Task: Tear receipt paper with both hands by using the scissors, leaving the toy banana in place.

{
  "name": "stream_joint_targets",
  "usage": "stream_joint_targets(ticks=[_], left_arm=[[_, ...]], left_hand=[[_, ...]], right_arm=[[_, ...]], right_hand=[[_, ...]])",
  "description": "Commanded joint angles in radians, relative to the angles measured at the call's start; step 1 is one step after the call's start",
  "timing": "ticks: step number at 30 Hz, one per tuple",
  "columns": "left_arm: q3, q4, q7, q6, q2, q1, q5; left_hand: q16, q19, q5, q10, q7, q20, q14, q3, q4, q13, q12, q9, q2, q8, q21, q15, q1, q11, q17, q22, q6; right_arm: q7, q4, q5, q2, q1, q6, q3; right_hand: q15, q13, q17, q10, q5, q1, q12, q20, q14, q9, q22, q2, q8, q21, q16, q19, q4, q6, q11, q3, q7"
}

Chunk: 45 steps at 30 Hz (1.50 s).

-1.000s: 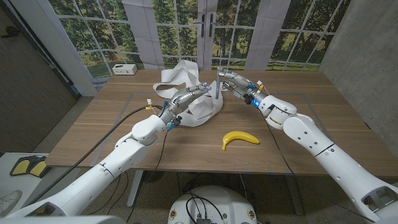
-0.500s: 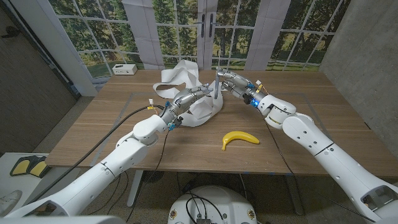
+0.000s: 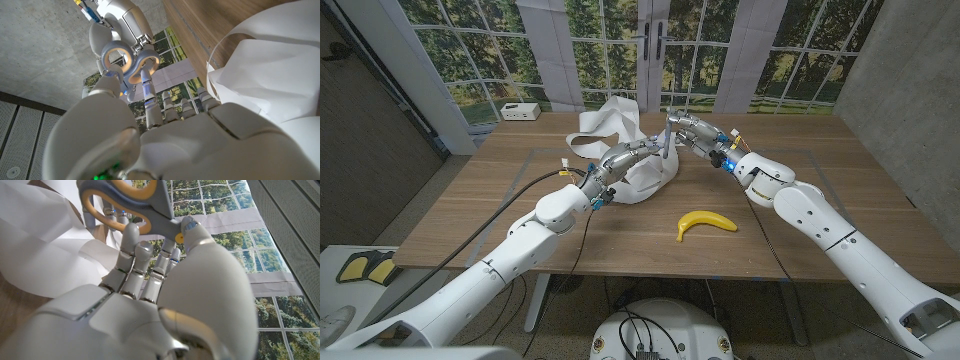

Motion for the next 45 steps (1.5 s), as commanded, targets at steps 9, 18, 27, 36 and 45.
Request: stream_joint_targets(ticks=[9, 18, 27, 36, 45], left_arm=[[0.000, -0.012, 0.016, 0.003, 0.000, 0.011, 0.004], [0.002, -0.021, 0.021, 0.005, 0.009, 0.008, 0.027], [-0.002, -0.029, 0.027, 0.009, 0.017, 0.012, 0.032], [-0.002, -0.009, 0.008, -0.009, 0.011, 0.008, 0.021], [0.002, 0.010, -0.006, -0.030, 0.001, 0.005, 0.020]], left_hand=[[0.007, -0.002, 0.003, 0.006, 0.004, -0.005, -0.003, -0.008, -0.002, 0.004, 0.006, -0.002, 0.008, -0.003, 0.004, -0.001, 0.000, 0.002, 0.001, 0.003, 0.018], [0.007, -0.001, 0.003, 0.008, 0.001, -0.005, -0.003, -0.010, -0.002, 0.004, 0.007, -0.003, 0.009, -0.006, 0.005, -0.001, 0.000, 0.003, 0.001, 0.003, 0.017], [0.007, -0.003, 0.003, 0.008, 0.003, -0.005, -0.005, -0.015, -0.003, 0.004, 0.007, -0.004, 0.006, -0.010, 0.004, -0.002, -0.002, 0.004, 0.001, 0.003, 0.016], [0.007, -0.003, 0.003, 0.006, 0.001, -0.001, -0.005, -0.018, -0.004, 0.003, 0.007, -0.005, 0.006, -0.012, 0.004, 0.001, -0.001, 0.004, 0.001, 0.002, 0.018], [0.007, -0.003, 0.003, 0.006, 0.002, 0.000, -0.006, -0.019, -0.006, 0.003, 0.007, -0.006, 0.008, -0.012, 0.005, 0.002, 0.003, 0.005, 0.001, 0.002, 0.024]], right_arm=[[-0.007, -0.020, -0.011, -0.006, -0.009, 0.001, -0.007], [-0.009, -0.019, -0.028, 0.000, -0.003, 0.007, -0.018], [-0.027, -0.024, -0.059, 0.004, 0.002, 0.013, -0.030], [-0.029, -0.033, -0.059, 0.010, 0.009, 0.001, -0.041], [-0.025, -0.041, -0.056, 0.008, 0.017, -0.021, -0.054]], right_hand=[[-0.135, -0.012, 0.001, 0.045, -0.017, 0.072, -0.006, -0.157, 0.013, 0.001, 0.003, 0.074, 0.029, 0.001, 0.017, 0.004, -0.002, 0.075, -0.016, 0.009, -0.013], [-0.135, -0.017, 0.001, 0.047, -0.021, 0.072, -0.012, -0.157, 0.013, 0.001, 0.001, 0.074, 0.031, 0.000, 0.020, 0.005, -0.002, 0.083, -0.015, 0.011, -0.014], [-0.134, -0.022, 0.001, 0.044, -0.025, 0.071, -0.022, -0.157, 0.009, 0.001, 0.005, 0.075, 0.030, 0.001, 0.022, 0.000, -0.001, 0.082, -0.022, 0.012, -0.017], [-0.134, -0.024, 0.001, 0.041, -0.029, 0.071, -0.030, -0.158, 0.004, 0.001, 0.006, 0.076, 0.031, 0.001, 0.023, -0.006, -0.001, 0.091, -0.025, 0.014, -0.025], [-0.134, -0.015, 0.000, 0.040, -0.031, 0.070, -0.030, -0.157, 0.001, 0.002, 0.005, 0.078, 0.032, 0.001, 0.024, -0.003, 0.000, 0.096, -0.025, 0.016, -0.022]])
